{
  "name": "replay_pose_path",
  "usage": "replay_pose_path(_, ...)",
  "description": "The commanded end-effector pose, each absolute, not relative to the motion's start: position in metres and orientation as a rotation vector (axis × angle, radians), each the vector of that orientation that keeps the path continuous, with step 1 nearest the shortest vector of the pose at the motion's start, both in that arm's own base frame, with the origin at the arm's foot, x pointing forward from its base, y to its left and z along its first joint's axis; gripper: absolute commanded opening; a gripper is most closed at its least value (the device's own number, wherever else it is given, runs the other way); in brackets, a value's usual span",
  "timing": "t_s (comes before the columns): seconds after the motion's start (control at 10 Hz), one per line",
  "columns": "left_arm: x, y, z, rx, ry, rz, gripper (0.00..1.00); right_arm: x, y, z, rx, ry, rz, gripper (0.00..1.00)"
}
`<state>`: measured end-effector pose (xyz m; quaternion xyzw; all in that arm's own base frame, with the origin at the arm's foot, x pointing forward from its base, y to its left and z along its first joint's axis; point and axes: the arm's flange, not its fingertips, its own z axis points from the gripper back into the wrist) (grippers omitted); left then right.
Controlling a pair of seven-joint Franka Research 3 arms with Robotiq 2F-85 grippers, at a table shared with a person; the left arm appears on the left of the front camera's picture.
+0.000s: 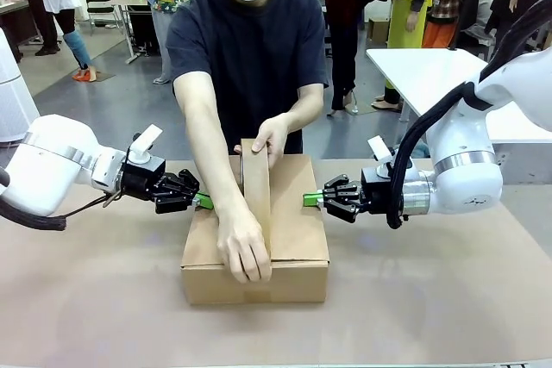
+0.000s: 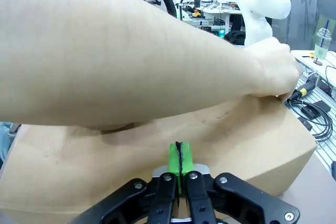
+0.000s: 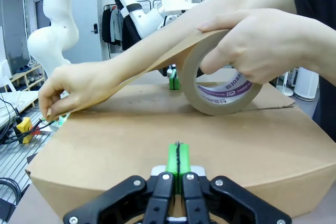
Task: Wrap the clocks to prevent damage.
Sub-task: After the human seals the box with tape, release both hands from the side flaps of the Package Box.
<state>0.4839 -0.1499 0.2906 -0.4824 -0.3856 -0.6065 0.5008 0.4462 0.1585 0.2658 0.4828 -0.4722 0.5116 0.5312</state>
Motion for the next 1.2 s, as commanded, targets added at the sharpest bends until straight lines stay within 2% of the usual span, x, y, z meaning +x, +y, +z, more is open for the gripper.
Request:
replay_pose_path(0.0,0.4838,-0.1492,0.2877,-1.16,-0.932,-1.458,0.0,0.4441,0.16,0.2631,1.146,-1.128,1.211,0.01)
replay_pose_path(1.1,0.4838,-0.1492,0.2877,-1.16,-0.932,-1.458,0.0,0.4441,0.16,0.2631,1.146,-1.128,1.211,0.01)
